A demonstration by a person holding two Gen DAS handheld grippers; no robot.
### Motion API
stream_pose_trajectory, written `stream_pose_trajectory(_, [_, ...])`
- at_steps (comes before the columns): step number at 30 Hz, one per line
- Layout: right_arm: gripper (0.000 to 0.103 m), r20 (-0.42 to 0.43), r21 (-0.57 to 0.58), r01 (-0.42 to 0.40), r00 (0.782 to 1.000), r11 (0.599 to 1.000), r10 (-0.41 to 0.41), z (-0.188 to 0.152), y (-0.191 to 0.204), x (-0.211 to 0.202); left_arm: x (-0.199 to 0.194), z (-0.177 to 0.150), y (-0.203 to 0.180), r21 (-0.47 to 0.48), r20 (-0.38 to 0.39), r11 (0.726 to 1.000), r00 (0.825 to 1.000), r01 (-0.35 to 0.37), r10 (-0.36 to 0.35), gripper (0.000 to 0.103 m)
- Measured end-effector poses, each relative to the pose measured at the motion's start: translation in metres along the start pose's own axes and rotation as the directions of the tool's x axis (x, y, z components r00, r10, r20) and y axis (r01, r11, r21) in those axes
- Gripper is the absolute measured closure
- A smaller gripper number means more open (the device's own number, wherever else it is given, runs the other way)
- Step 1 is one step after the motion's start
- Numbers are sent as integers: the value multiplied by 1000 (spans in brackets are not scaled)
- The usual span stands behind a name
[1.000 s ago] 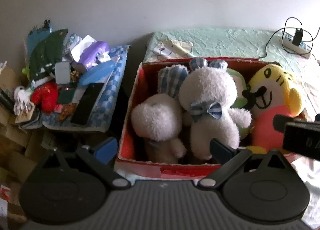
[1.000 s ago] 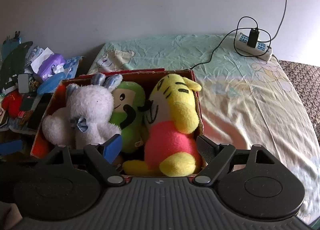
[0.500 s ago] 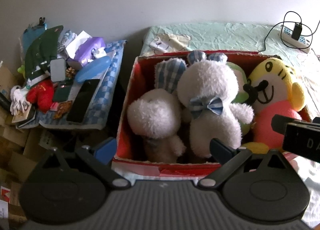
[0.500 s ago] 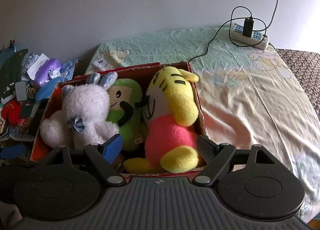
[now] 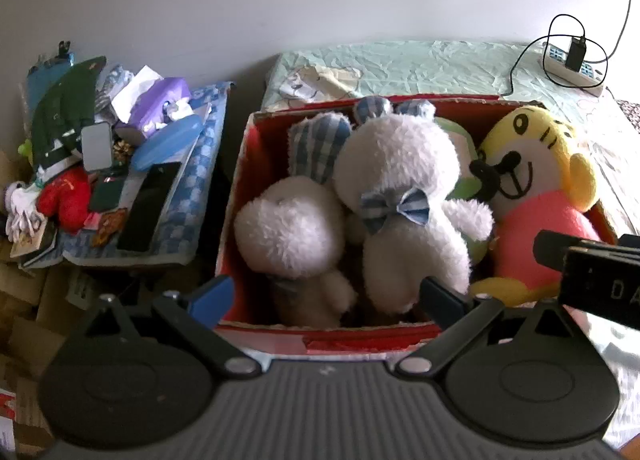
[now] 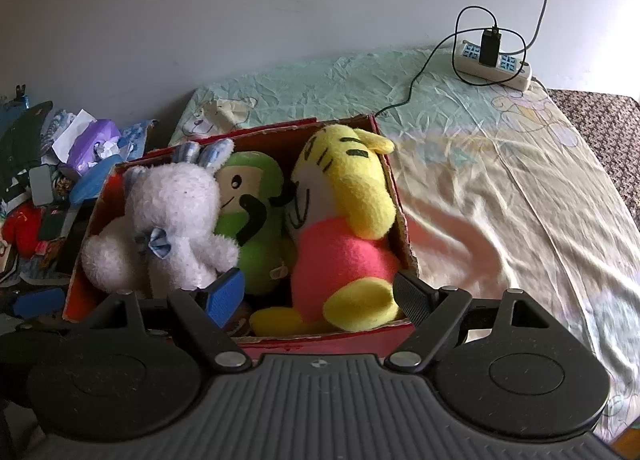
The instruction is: Organize objects
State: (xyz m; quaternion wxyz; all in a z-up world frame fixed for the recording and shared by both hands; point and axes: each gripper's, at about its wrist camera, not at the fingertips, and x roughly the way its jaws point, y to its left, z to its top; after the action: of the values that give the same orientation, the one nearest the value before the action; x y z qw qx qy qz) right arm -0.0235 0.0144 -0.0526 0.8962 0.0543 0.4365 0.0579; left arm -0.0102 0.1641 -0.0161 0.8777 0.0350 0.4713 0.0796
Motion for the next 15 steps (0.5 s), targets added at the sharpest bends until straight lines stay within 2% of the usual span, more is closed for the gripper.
stream_pose_trajectory(15, [19,11,9,4,1000,1000,-4,-8,5,-6,-3,-9,5,-1,8,1000,1000,17,-17,3])
